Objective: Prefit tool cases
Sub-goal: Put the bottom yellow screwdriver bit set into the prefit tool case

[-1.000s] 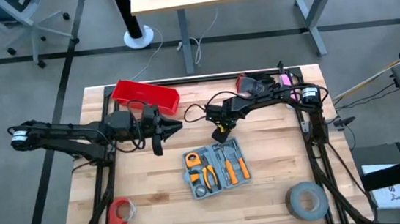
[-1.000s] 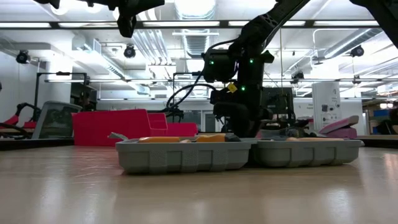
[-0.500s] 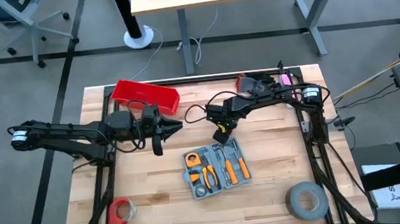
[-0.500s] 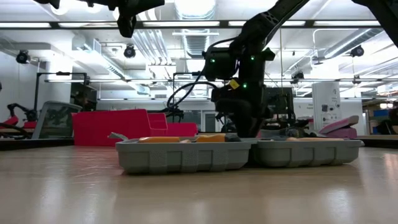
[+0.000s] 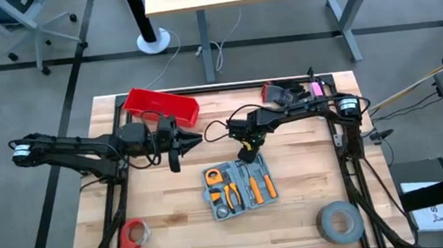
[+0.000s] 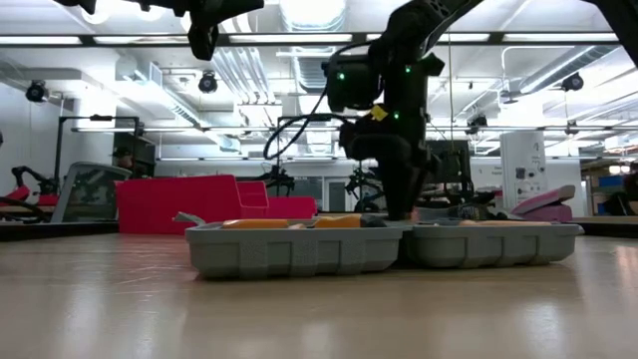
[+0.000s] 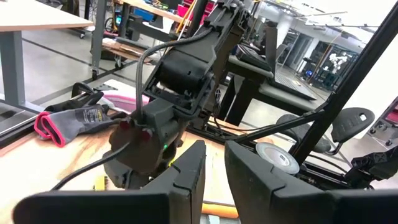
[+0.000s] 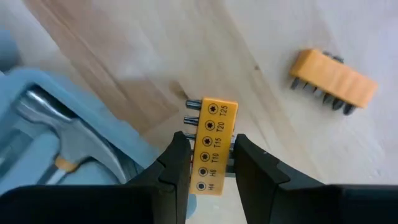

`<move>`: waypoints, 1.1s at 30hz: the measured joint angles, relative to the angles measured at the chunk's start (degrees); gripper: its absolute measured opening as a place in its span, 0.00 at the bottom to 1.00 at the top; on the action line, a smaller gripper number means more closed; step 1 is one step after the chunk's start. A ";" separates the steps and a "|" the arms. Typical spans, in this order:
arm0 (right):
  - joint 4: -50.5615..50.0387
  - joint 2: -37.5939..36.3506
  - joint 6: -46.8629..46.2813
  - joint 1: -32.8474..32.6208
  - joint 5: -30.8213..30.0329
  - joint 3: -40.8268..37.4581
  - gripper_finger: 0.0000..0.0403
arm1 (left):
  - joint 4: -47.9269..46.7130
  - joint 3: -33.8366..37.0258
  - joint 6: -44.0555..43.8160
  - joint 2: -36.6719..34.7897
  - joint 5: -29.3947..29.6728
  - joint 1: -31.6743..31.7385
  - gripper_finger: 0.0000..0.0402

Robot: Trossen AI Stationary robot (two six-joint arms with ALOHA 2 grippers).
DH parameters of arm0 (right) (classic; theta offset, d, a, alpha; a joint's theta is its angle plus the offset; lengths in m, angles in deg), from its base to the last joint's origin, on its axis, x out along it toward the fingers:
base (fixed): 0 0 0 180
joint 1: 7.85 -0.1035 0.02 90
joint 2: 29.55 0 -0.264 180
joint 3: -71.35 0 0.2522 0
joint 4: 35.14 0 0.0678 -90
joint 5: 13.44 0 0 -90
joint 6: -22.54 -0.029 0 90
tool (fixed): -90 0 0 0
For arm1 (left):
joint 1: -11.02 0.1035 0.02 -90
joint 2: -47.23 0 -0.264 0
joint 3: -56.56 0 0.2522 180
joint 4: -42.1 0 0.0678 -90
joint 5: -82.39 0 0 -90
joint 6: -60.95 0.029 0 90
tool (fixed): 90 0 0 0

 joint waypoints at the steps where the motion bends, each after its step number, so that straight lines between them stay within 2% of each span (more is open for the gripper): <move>1: -0.08 -0.35 -0.44 0.00 -0.05 0.12 0.21 | 0.03 0.00 -0.01 0.00 0.00 0.01 0.16; 7: -2.27 -2.88 -3.79 -1.10 0.03 0.46 0.22 | -0.01 0.00 -0.01 0.00 0.00 0.00 0.16; 15: -3.87 -4.47 -10.58 -6.87 1.79 0.48 0.23 | -0.01 0.00 0.84 0.00 0.00 0.01 0.16; 33: -3.83 -3.93 -35.19 -18.87 0.28 0.20 0.24 | 0.03 0.00 1.71 0.20 0.32 0.00 0.16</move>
